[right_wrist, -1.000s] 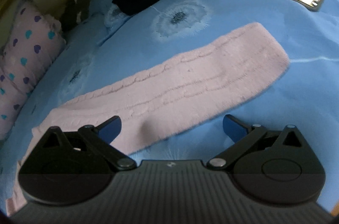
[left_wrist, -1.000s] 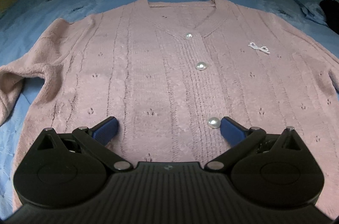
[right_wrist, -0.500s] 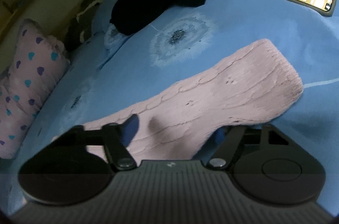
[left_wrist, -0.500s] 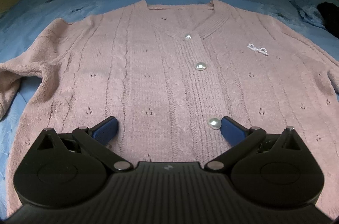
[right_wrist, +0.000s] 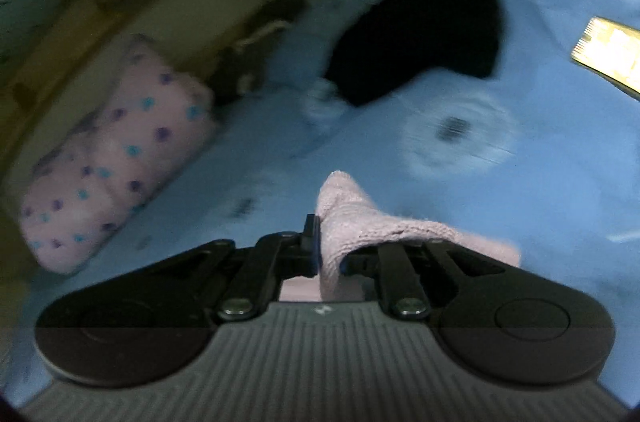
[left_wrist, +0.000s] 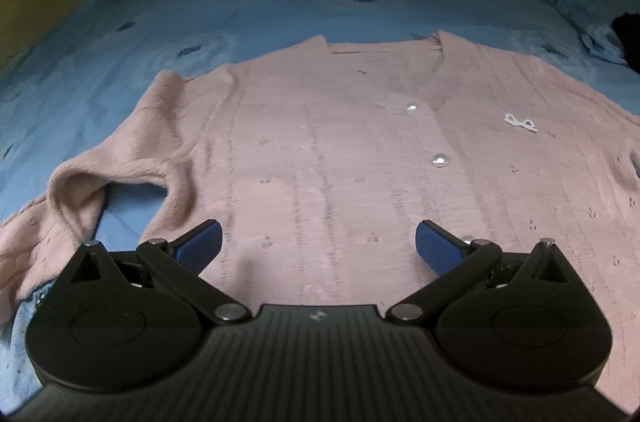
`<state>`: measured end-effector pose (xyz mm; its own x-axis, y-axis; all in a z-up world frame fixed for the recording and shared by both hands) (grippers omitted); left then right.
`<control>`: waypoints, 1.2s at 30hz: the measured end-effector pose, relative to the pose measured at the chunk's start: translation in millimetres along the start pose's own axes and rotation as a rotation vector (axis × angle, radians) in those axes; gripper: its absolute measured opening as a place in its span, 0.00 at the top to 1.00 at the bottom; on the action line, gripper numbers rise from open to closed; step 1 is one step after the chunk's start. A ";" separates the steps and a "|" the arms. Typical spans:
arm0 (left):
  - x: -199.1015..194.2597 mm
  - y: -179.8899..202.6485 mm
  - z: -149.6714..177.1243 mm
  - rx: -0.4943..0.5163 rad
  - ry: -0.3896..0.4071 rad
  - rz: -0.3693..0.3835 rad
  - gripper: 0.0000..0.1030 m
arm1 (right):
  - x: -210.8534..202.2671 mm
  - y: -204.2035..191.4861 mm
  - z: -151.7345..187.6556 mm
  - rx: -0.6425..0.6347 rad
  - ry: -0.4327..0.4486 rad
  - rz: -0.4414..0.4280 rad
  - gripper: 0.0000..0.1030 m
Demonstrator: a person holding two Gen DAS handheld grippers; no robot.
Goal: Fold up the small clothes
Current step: 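Carry the sleeve across the cardigan body and open the right gripper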
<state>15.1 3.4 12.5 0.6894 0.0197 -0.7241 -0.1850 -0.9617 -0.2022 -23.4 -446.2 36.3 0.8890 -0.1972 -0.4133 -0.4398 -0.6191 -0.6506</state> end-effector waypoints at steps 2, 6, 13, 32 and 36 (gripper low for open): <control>-1.2 -7.4 1.7 -0.016 -0.004 -0.001 0.00 | -1.9 -23.0 0.4 -0.028 -0.009 -0.048 0.88; -4.2 -20.1 6.1 -0.025 -0.005 -0.021 0.00 | -1.8 -65.0 4.6 -0.102 -0.014 -0.110 0.90; -3.6 -41.2 10.0 -0.071 -0.002 -0.033 0.00 | 2.1 -125.5 21.3 -0.168 -0.035 -0.194 0.90; 10.2 -75.4 29.2 -0.147 -0.006 -0.050 0.00 | 34.2 -254.6 208.6 -0.533 -0.256 -0.413 0.90; 9.7 -80.1 30.7 -0.158 -0.005 -0.057 0.00 | 53.4 -249.5 248.6 -0.540 -0.386 -0.388 0.89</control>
<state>15.1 88.9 1.5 0.6922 0.0760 -0.7177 -0.0332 -0.9900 -0.1369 102.1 -113.3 18.1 0.8155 0.3283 -0.4767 0.1061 -0.8944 -0.4345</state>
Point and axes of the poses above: each gripper's, at about its wrist camera, not at the fingertips, and x roughly the way its jaws point, y to its right, z to its underside, the point moved 4 cm from there along x, roughly the way its jaws point, and after that the axes turned 10 degrees about x, right-handed, at the moved point
